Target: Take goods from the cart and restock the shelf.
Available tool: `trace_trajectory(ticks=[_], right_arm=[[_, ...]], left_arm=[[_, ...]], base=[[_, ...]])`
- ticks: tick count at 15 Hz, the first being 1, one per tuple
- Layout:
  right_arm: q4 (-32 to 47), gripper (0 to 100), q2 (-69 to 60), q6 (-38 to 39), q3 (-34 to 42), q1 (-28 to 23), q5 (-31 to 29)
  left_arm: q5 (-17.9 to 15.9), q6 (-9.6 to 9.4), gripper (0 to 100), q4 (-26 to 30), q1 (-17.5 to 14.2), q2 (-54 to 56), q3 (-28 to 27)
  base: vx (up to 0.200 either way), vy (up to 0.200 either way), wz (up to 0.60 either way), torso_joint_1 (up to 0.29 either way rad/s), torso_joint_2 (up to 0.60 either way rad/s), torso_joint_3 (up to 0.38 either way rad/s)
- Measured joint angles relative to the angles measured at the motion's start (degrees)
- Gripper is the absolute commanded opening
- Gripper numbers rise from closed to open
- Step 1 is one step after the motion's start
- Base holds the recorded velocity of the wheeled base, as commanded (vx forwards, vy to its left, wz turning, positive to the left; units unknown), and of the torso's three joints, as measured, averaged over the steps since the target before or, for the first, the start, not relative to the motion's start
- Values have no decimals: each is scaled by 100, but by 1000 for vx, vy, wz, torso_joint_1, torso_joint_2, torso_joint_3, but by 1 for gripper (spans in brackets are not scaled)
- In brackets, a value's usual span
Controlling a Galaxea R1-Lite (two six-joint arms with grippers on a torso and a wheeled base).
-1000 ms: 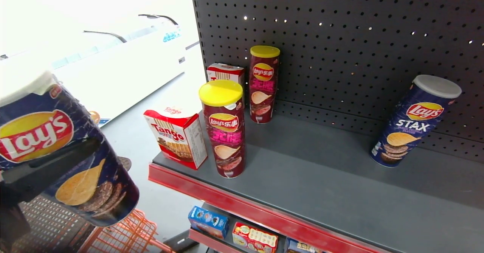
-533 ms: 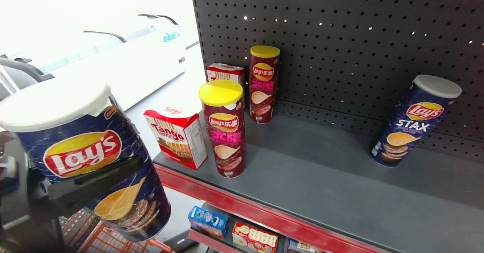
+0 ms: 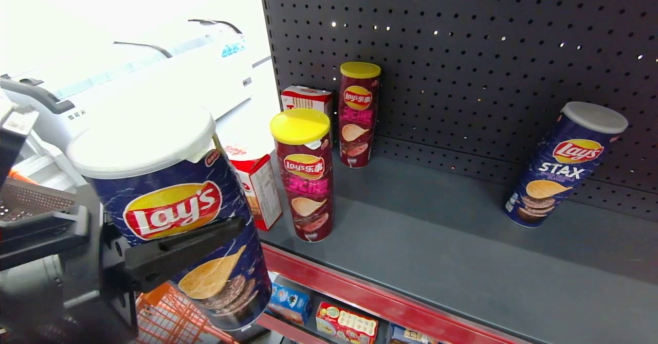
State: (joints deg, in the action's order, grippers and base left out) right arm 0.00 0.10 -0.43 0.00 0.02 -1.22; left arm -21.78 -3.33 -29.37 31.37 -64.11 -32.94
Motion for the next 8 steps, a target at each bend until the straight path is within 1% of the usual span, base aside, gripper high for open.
trace_trajectory(ticks=[2,6,8], right_arm=[[0,100,0,0,0,-2,0],[0,100,0,0,0,-2,-1],[0,100,0,0,0,-2,-1]], left_arm=[[-128,0,0,-60,82,-218,-96],[-227,-11,0,-66,341,-588,-433],[-286,-17,0,-68,444,-697,-523]], base=[[0,0,0,0,0,0],[0,0,0,0,0,0],[0,0,-600,2,5,0]])
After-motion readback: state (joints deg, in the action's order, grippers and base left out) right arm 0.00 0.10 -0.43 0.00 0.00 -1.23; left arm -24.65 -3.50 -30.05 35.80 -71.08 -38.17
